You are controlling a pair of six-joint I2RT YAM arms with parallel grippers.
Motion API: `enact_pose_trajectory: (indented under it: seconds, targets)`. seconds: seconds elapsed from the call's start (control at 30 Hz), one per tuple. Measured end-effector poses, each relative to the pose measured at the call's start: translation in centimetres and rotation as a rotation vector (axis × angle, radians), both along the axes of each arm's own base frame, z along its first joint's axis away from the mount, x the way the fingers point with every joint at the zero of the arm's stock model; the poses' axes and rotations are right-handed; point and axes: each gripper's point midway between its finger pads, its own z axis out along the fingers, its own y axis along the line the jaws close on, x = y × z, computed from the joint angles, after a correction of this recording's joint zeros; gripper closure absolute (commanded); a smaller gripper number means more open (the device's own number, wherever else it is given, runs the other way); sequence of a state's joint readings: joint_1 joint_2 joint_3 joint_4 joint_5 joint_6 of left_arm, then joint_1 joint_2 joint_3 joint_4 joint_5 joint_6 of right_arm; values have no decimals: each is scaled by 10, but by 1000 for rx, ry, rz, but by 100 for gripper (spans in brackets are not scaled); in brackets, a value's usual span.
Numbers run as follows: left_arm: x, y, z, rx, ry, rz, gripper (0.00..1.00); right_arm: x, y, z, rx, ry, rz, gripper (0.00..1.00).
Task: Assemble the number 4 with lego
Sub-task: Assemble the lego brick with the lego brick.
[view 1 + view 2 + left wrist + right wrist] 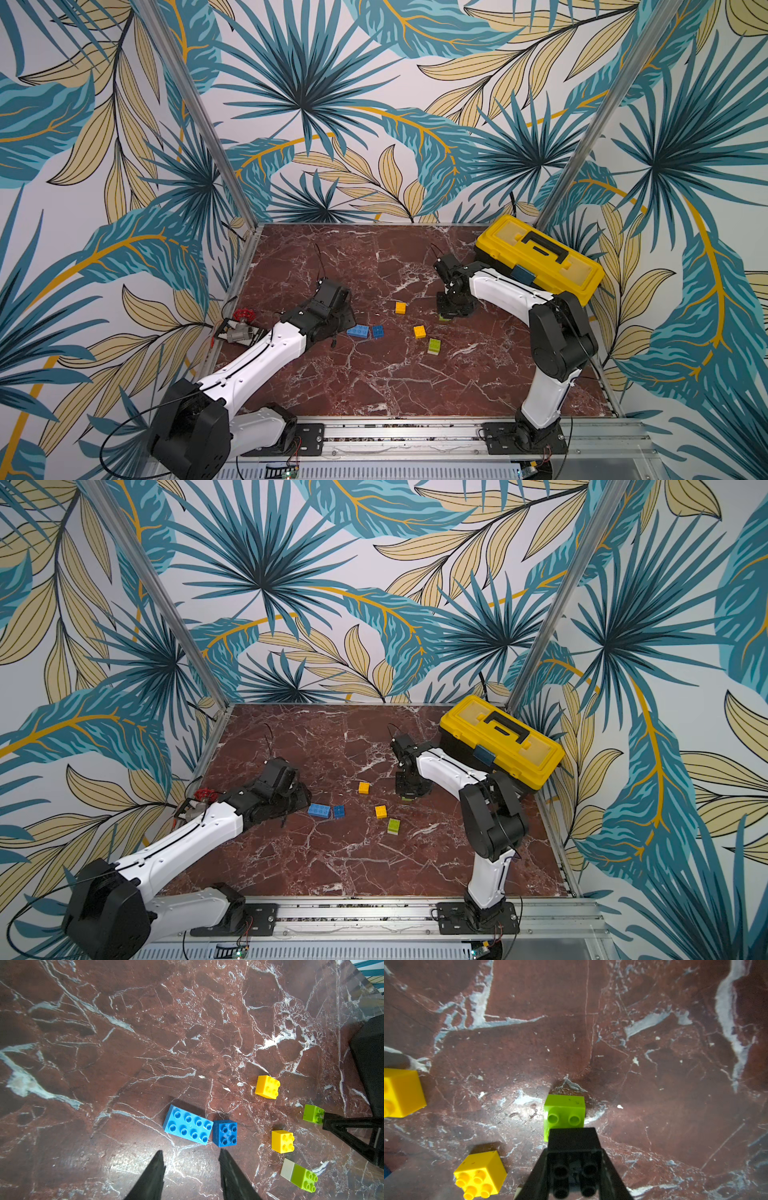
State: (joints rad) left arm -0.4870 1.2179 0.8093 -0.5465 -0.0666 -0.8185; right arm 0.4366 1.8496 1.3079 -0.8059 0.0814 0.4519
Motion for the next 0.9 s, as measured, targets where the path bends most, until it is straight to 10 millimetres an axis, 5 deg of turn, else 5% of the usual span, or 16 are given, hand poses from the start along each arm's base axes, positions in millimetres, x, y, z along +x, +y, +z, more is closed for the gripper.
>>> enact_pose_trajectory:
  seconds: [0.9]
  targets:
    - [0,0,-5,6,13,0,54,11,6,-7,-37,58,20,80]
